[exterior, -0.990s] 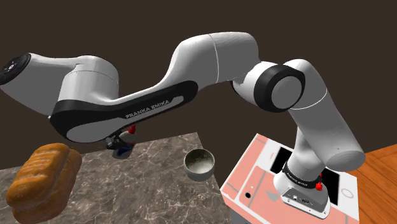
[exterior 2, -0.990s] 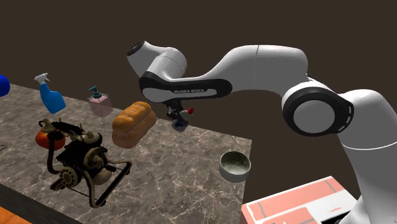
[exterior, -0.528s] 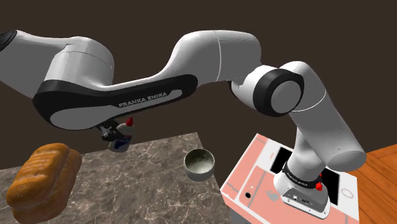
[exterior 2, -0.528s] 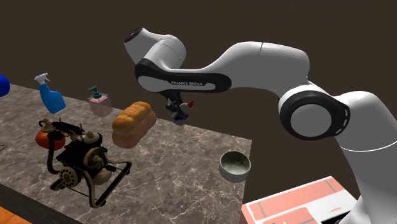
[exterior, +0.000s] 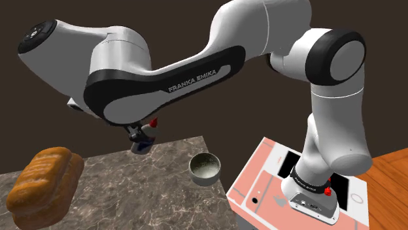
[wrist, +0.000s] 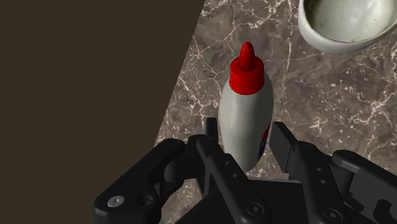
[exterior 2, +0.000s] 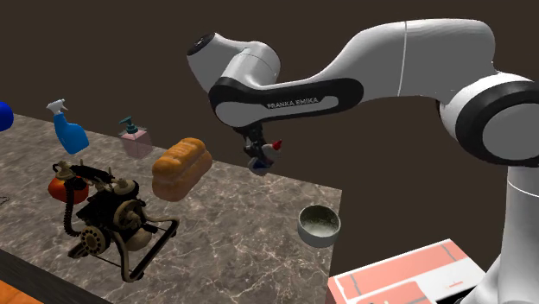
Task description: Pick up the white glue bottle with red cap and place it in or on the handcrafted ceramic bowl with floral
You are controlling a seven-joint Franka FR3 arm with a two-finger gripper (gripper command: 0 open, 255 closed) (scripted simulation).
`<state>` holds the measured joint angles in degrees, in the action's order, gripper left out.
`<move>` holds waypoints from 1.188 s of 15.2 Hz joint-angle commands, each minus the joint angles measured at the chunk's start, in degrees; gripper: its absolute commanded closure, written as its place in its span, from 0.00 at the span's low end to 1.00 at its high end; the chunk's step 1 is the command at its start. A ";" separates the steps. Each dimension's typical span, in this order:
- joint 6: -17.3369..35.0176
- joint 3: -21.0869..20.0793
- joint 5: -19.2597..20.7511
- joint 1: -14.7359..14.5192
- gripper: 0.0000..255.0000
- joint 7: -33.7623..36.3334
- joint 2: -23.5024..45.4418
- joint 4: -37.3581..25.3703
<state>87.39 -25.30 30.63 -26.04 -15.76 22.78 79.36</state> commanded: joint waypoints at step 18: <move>12.61 -0.07 -14.26 4.25 1.00 -2.19 -36.88 44.49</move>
<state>99.16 -25.30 16.32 -21.75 -18.32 -14.19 123.04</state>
